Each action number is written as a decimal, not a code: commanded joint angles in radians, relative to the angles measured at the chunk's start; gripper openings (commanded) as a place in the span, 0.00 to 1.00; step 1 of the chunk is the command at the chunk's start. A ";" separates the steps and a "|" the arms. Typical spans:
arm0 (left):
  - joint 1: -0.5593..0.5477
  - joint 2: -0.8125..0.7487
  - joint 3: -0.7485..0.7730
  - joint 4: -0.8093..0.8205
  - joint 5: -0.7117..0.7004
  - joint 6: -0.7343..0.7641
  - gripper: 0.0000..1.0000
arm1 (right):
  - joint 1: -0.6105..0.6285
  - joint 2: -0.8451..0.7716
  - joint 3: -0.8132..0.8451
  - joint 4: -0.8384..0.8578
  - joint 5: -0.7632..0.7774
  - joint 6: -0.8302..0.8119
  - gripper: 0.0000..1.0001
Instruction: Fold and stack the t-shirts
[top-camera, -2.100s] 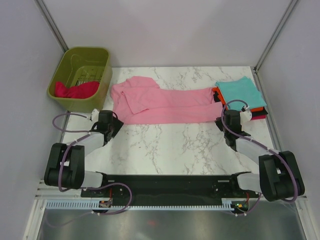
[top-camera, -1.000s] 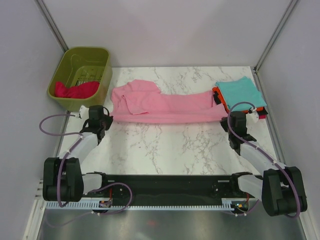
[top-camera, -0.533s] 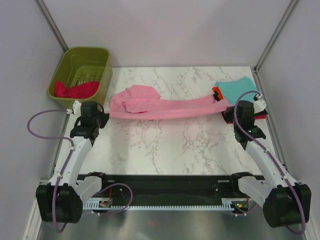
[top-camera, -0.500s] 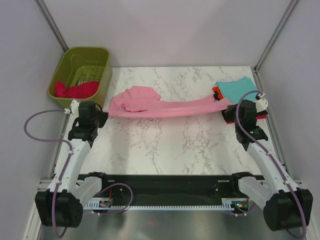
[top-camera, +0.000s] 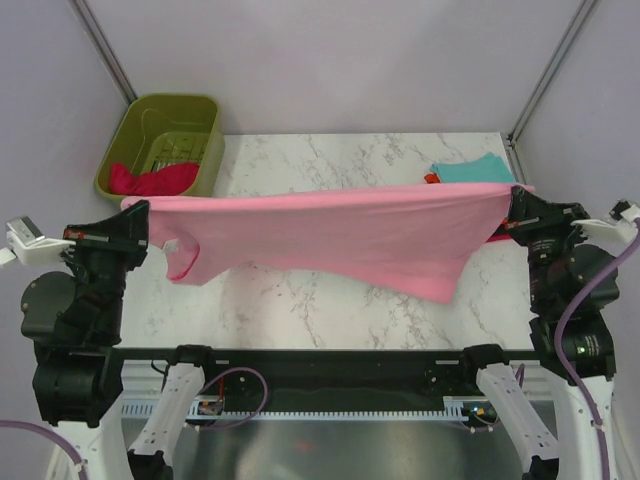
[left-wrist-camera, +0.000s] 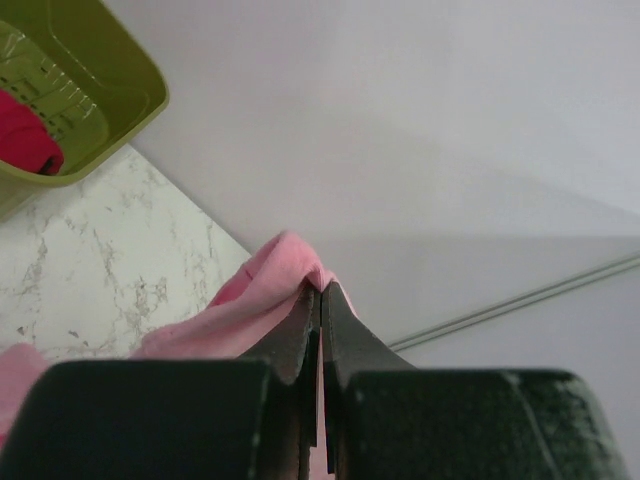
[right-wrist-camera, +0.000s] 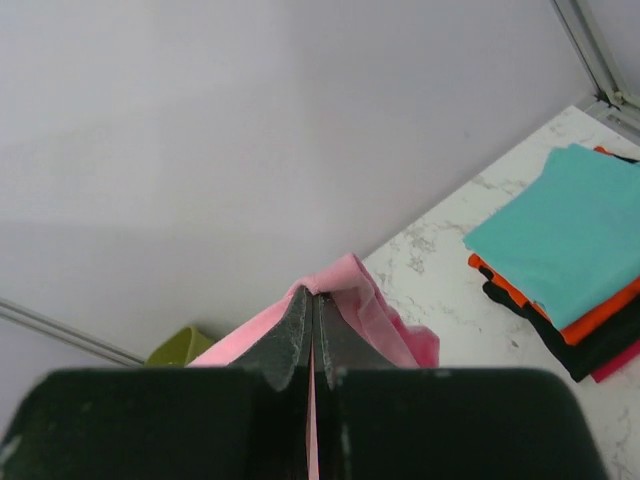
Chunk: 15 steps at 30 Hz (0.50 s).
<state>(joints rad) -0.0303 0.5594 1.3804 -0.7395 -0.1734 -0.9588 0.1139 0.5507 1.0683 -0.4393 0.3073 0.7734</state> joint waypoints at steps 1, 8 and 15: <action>0.003 0.095 0.086 -0.113 -0.023 0.049 0.02 | -0.008 0.044 0.087 -0.085 0.069 -0.033 0.00; 0.003 0.318 0.155 -0.109 -0.012 0.012 0.02 | -0.010 0.224 0.176 -0.076 0.053 -0.010 0.00; 0.018 0.638 0.302 -0.038 0.040 0.003 0.02 | -0.010 0.535 0.275 0.005 -0.020 0.035 0.00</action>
<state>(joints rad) -0.0261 1.1286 1.5562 -0.8288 -0.1608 -0.9562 0.1131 0.9821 1.2438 -0.4820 0.3073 0.7864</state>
